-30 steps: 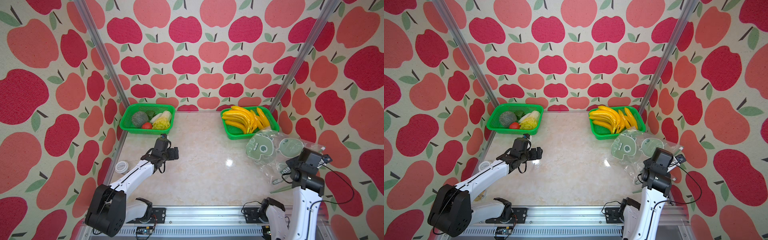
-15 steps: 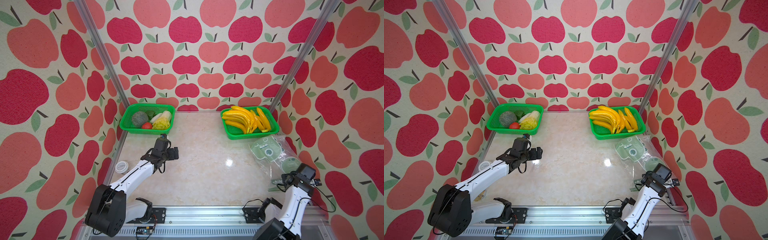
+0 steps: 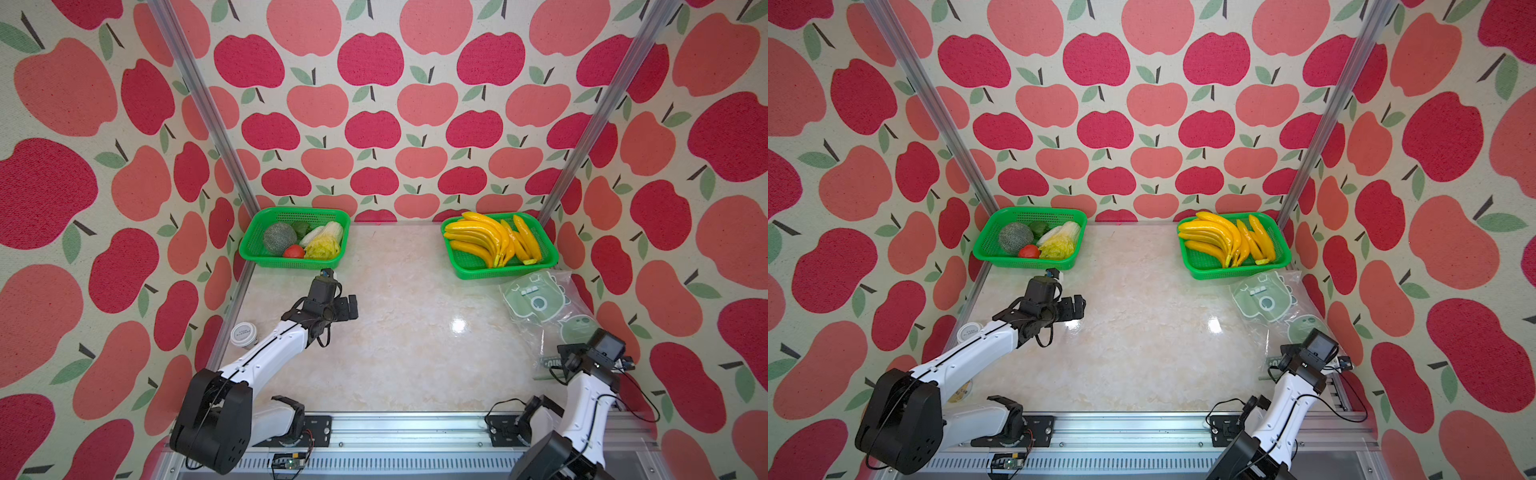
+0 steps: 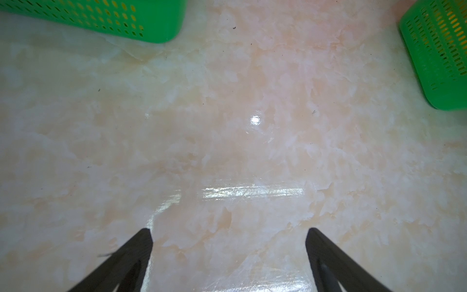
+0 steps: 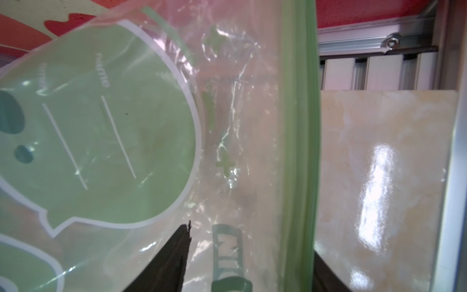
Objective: Open the zip-top bag and take out the banana
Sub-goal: Place the zipper food storage bag in the zipper food storage bag.
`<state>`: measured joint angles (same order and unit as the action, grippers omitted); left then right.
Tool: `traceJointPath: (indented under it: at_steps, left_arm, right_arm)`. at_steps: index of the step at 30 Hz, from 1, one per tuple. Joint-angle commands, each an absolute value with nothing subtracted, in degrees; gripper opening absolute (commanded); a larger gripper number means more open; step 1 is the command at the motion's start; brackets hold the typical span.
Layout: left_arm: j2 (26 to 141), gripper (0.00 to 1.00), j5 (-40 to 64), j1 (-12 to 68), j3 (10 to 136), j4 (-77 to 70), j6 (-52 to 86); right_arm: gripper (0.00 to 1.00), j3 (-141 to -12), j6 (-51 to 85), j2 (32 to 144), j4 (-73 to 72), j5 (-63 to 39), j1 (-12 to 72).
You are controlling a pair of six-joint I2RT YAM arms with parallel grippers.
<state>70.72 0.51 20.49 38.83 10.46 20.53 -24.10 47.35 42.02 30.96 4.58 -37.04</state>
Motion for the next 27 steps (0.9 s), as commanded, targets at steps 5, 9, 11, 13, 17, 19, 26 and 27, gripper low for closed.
traceJointPath:
  at_steps: [5,9,11,13,17,19,26,27]
  left_arm:
    - [68.36,0.98,0.36,20.20,38.07,10.72,20.79]
    - [67.60,0.98,0.00,20.21,37.97,11.06,20.88]
    - [67.42,0.98,-0.08,20.35,37.97,11.07,20.75]
    - [67.32,0.98,-0.25,20.41,37.97,11.08,20.69]
    - [67.32,0.98,-0.45,20.48,37.88,10.84,20.66]
    - [67.32,0.98,-0.44,20.63,37.88,10.66,20.62]
    - [64.89,0.98,-16.14,26.74,38.46,11.65,19.54]
    - [65.03,0.98,-20.23,27.88,38.88,11.82,19.37]
  right_arm:
    - [0.88,-31.76,42.73,40.95,37.76,11.41,-31.97]
    - [0.90,-34.33,42.17,38.24,40.08,16.26,-29.76]
    - [0.91,-36.19,41.51,36.92,41.69,18.81,-29.14]
    - [0.99,-38.02,40.40,35.72,42.90,21.30,-28.74]
    - [0.99,-40.38,39.20,33.78,44.44,22.85,-28.49]
    - [0.99,-40.17,38.51,32.74,42.99,19.32,-28.01]
    - [0.99,-38.56,32.95,33.94,30.58,6.08,-10.34]
    - [0.99,-37.94,31.51,34.95,27.75,6.15,-7.00]
